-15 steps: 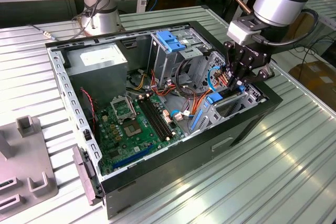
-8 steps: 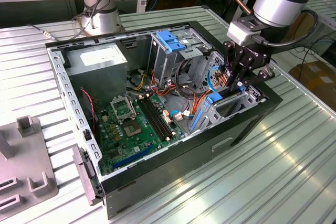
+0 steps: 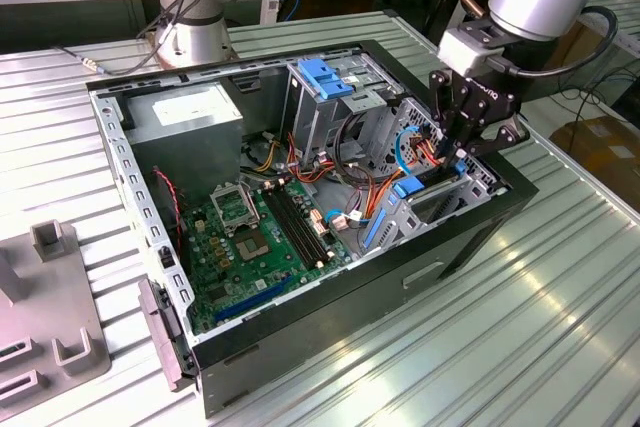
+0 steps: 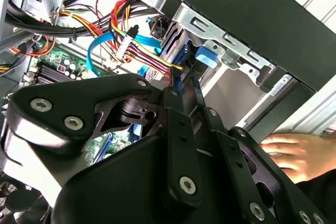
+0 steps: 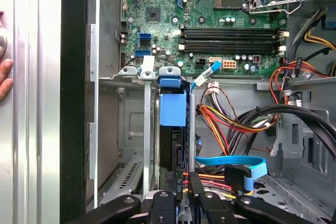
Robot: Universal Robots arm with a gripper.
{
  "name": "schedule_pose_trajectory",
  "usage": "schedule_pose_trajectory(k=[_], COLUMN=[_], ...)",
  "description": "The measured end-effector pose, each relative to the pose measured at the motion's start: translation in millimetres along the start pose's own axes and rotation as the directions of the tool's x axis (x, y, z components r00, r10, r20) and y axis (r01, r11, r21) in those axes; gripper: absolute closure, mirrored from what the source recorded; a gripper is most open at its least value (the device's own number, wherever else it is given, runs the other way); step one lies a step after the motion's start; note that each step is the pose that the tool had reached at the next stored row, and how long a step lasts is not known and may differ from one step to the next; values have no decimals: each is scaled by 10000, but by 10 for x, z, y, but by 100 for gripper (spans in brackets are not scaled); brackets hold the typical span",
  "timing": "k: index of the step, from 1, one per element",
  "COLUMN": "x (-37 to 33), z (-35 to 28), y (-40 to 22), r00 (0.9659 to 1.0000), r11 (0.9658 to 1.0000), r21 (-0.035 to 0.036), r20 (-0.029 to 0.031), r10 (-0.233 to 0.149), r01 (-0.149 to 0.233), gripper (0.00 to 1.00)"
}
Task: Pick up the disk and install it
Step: 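Insert the first disk wire, then insert the second disk wire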
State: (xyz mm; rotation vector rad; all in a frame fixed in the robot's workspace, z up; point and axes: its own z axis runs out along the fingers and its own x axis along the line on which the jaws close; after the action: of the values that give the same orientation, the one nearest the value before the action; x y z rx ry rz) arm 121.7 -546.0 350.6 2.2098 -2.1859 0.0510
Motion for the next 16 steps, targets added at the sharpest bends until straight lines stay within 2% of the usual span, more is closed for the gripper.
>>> schedule_pose_trajectory(k=[5, 9, 16], x=[0, 0, 0], z=[-1, -1, -1], y=[0, 0, 0], r00=[10000, 10000, 10000], r11=[10000, 10000, 10000], r21=[0, 0, 0], r20=[-3, -3, -6], r10=[0, 0, 0], r01=[0, 0, 0], gripper=[76, 89, 89])
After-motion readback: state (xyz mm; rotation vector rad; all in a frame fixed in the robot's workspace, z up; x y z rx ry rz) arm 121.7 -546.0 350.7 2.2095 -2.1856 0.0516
